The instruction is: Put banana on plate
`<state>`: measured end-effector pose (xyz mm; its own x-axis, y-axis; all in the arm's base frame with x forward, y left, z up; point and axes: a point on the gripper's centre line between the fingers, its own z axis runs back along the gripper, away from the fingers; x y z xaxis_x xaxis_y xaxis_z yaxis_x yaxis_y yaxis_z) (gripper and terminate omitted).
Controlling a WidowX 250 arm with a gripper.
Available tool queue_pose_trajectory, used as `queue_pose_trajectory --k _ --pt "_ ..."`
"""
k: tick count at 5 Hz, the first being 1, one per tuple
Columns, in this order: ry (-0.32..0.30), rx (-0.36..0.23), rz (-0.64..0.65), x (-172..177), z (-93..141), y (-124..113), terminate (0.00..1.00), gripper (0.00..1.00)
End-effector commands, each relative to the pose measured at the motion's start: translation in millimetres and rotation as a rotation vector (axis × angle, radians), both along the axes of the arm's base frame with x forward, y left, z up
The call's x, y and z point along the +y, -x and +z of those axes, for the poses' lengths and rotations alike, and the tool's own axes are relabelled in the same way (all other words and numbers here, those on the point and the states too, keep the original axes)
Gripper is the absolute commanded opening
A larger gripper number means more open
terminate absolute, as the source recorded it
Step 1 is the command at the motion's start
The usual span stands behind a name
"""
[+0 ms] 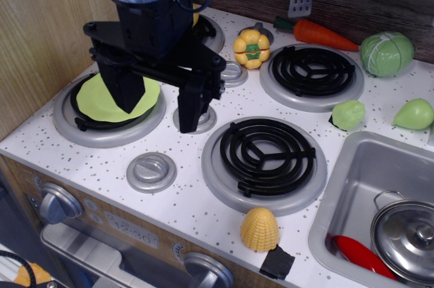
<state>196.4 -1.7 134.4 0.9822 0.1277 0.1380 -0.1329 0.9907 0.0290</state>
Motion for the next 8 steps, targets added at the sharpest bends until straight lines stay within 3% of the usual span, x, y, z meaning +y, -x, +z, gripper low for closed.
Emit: queue_pose_trajectory --k 1,3,4,6,8 --pt "0.0 0.0 0.0 0.0 0.0 0.0 0.0 1.0" --pt "-0.059 -0.054 -0.063 32.1 -6.3 -47.9 0.0 1.0" --pt "-0.117 -0.108 -0.123 57.9 -12.9 -82.3 0.0 1.0" --pt "-0.176 -0.173 -0.33 128.4 -33.4 -154.9 0.0 1.0" --pt "-0.285 -0.286 -0.437 161.6 -47.7 -210.2 0.0 1.0"
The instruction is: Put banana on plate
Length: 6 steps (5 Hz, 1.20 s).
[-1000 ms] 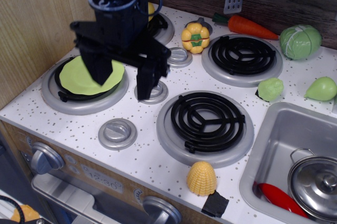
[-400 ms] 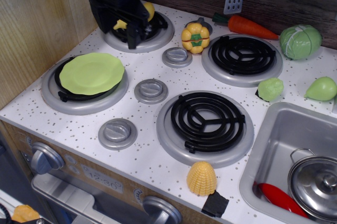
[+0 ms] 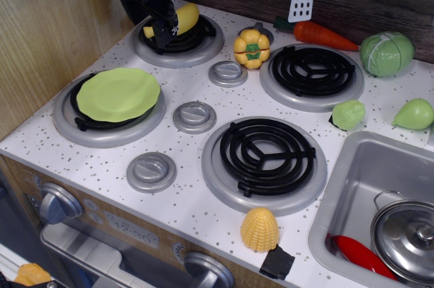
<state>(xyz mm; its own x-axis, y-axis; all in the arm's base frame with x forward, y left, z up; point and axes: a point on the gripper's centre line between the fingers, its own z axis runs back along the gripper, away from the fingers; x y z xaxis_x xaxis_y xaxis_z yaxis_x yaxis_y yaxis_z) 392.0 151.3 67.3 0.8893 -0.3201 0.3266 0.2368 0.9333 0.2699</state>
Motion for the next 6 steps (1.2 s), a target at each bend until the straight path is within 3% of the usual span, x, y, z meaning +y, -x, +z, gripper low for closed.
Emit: queue_pose_trajectory --k 1,3,5,6 --pt "-0.025 -0.103 -0.093 15.4 20.6 -39.3 0.0 1.0" --pt "0.027 -0.104 -0.128 22.3 6.1 -64.2 0.0 1.0" --pt "0.079 -0.138 -0.12 21.7 -14.2 -66.4 0.0 1.0" --pt "0.085 -0.11 -0.093 15.8 -6.9 -60.8 0.0 0.0"
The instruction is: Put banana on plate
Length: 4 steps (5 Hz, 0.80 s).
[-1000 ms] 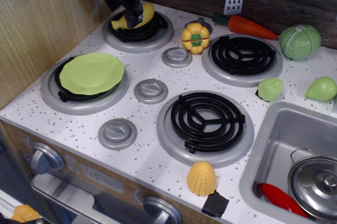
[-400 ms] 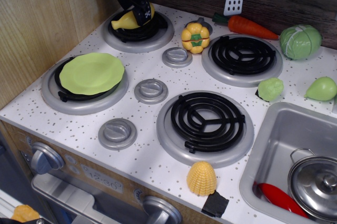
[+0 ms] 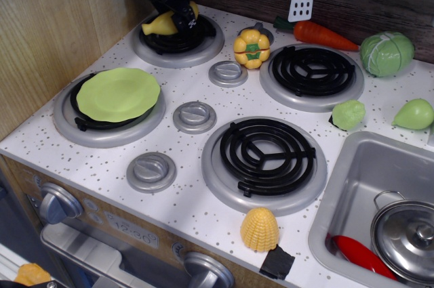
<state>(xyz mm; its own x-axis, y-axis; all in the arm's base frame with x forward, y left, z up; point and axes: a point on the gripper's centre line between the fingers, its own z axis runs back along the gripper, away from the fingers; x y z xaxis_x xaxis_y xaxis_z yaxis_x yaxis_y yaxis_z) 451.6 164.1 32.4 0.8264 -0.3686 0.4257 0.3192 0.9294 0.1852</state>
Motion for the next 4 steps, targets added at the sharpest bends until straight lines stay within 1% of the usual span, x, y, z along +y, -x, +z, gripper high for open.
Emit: queue_pose_trajectory --k 1,2,3,4 --pt "-0.036 -0.012 0.054 -5.2 43.2 10.9 0.0 0.0" --pt "-0.05 0.05 0.127 -19.3 71.8 34.5 0.0 0.0" --pt "-0.062 0.078 0.204 -29.3 89.7 66.1 0.0 0.0" --pt "-0.043 0.107 0.288 -39.4 88.6 111.5 0.0 0.0"
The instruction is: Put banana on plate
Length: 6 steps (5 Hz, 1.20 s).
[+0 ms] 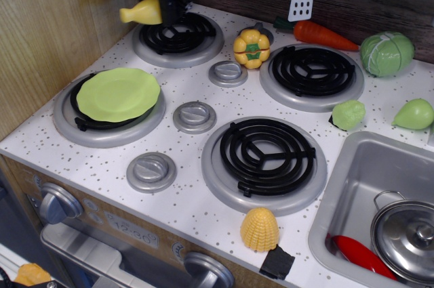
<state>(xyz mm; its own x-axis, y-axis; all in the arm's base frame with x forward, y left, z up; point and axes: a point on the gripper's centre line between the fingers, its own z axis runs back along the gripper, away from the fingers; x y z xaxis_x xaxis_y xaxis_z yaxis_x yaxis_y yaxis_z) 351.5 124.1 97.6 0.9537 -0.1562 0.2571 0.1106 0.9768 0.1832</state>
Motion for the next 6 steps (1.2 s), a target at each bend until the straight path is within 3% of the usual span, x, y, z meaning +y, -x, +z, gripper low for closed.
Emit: queue_pose_trajectory --k 1,2,3,4,5,6 --pt "0.008 -0.043 0.07 -5.8 11.4 43.6 0.0 0.0" --pt "0.02 -0.084 0.058 -0.6 -5.3 53.9 0.0 0.0" --pt "0.1 -0.105 0.014 2.4 -18.5 57.9 0.0 0.0" --pt "0.118 -0.147 0.044 -0.7 -31.2 58.5 0.0 1.0" --pt "0.118 -0.147 0.044 -0.7 -31.2 58.5 0.0 1.0" --pt "0.118 -0.147 0.044 -0.7 -31.2 58.5 1.0 1.0"
